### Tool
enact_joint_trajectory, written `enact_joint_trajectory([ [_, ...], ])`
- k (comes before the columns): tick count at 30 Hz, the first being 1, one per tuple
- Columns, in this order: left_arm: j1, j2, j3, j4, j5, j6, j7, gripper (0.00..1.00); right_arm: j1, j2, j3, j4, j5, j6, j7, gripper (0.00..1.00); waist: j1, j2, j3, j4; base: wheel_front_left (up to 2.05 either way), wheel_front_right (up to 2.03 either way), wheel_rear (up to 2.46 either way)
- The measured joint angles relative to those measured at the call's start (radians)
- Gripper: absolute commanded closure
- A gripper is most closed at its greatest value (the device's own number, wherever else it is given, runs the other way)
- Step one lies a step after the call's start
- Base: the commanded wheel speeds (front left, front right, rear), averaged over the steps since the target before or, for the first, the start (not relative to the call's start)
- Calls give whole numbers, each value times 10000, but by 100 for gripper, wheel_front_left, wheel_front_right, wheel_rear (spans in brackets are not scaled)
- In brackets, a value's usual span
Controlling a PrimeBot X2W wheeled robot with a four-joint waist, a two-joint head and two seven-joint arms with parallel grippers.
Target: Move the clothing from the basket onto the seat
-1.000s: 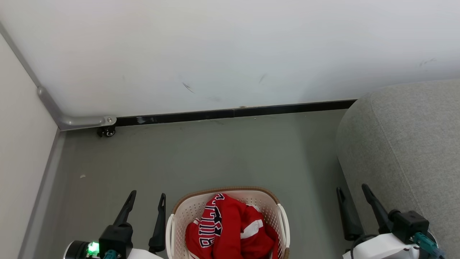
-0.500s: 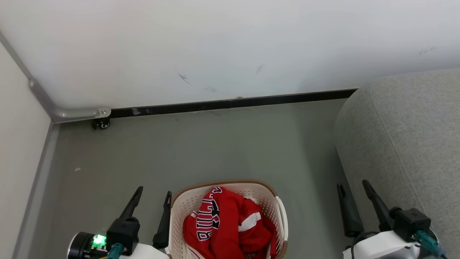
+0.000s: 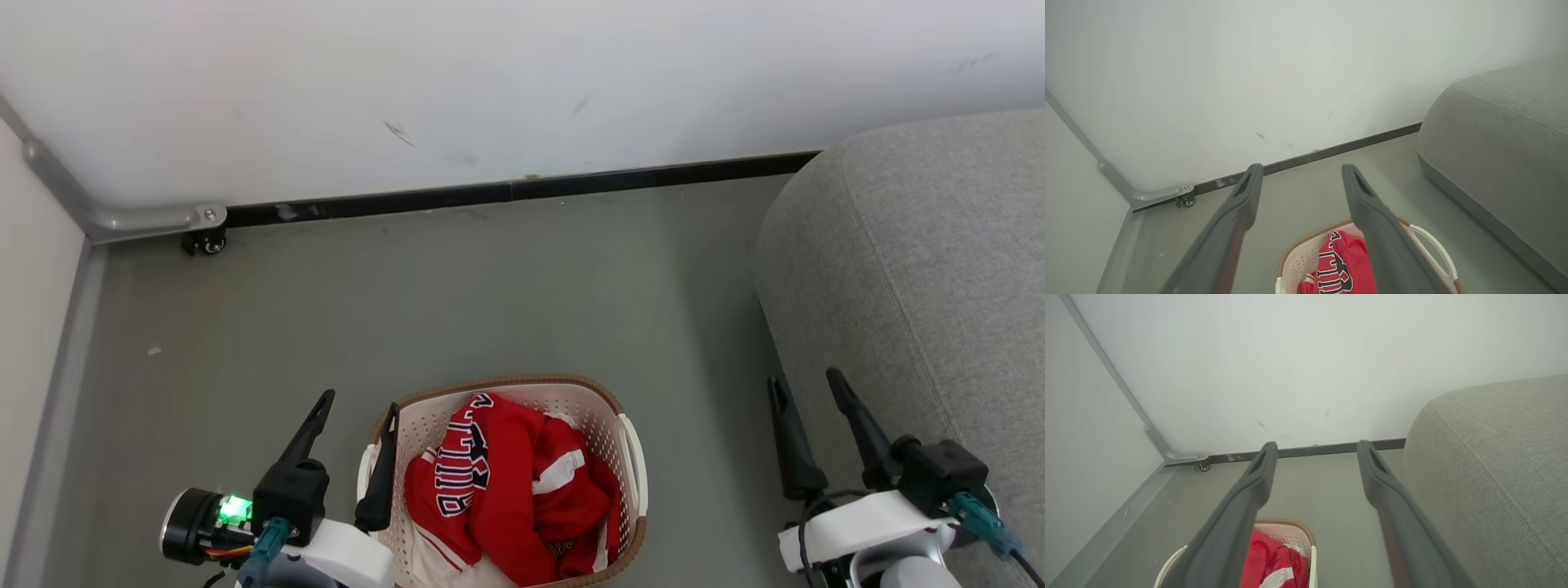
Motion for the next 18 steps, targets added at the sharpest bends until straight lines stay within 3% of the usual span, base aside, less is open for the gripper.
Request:
enact_joint_trajectory([
  [18, -1105, -8, -729, 1053, 493, -514, 0, 0, -711, -2, -257, -341, 0, 0, -86, 0, 0, 0, 1142, -399, 0, 0, 0],
])
